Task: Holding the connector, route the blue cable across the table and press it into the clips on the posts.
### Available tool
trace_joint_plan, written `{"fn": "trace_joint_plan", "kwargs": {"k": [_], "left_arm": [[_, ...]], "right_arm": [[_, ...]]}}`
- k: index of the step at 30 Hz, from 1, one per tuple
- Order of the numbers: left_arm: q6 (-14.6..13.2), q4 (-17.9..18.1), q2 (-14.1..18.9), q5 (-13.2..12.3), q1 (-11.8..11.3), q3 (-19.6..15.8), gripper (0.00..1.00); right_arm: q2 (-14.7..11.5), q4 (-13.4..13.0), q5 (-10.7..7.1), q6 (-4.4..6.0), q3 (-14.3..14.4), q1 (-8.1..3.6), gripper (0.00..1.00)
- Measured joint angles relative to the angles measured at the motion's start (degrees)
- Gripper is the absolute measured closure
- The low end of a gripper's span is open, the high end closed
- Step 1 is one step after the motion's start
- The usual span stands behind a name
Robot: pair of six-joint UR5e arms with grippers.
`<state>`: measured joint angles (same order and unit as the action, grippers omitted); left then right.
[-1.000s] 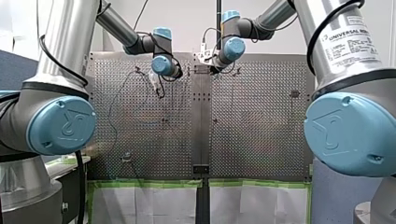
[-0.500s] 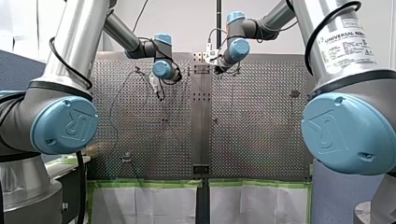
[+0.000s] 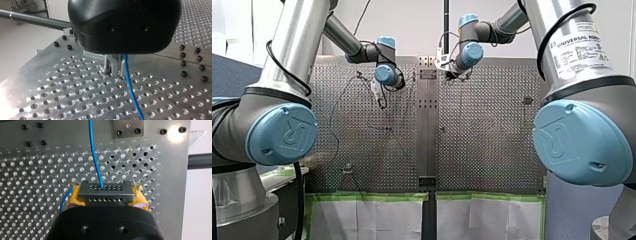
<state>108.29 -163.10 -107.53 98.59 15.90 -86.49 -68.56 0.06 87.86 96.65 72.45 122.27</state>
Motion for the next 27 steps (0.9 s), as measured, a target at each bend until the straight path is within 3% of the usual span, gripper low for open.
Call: {"fn": "trace_joint_plan", "kwargs": {"k": [2, 3, 5, 6, 7, 16, 27], "left_arm": [[-0.31, -0.77, 0.03, 0.72, 0.20, 0.00, 0.47], [-0.50, -1.13, 0.06, 1.04, 0.27, 0.00, 0.47], [-1.14, -2.15, 0.08, 1.81, 0.43, -0.02, 0.22], [-1.41, -2.60, 0.08, 2.11, 0.49, -0.03, 0.22], [-1.79, -3.13, 0.10, 2.49, 0.57, -0.06, 0.00], [-3.24, -7.57, 2.29, 5.23, 1.87, -0.96, 0.00], [-2.50, -11.90, 7.64, 3.72, 4.06, -5.45, 0.00]], "right_arm": [[0.01, 0.01, -0.02, -0.07, 0.01, -0.03, 1.00], [0.00, 0.02, -0.03, -0.09, 0.01, -0.04, 1.00], [-0.02, 0.06, -0.04, -0.13, 0.00, -0.07, 1.00], [-0.02, 0.08, -0.04, -0.15, 0.00, -0.08, 1.00], [-0.03, 0.10, -0.04, -0.16, 0.00, -0.08, 1.00], [-0.06, 0.35, -0.03, -0.13, 0.00, -0.05, 1.00], [-0.11, 0.49, 0.11, 0.21, -0.03, 0.21, 1.00]]}}
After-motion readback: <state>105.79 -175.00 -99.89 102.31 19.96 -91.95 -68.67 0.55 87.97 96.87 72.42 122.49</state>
